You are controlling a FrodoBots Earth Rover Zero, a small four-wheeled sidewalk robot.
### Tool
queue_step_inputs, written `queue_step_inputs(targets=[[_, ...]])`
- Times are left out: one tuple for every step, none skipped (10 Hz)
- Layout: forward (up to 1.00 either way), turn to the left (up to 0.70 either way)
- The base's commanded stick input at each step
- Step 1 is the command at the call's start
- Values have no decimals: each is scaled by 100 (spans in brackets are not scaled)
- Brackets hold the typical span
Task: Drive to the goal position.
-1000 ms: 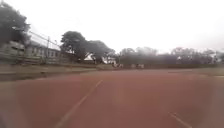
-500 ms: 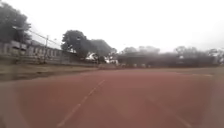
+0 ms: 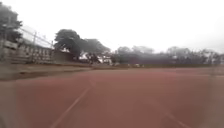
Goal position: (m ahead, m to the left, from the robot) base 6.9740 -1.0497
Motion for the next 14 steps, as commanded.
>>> queue_step_inputs(targets=[[100, 0], [100, 0], [100, 0], [100, 0], [100, 0], [100, 0], [100, 0], [100, 0], [100, 0], [100, 0], [100, 0], [100, 0], [100, 0], [100, 0]])
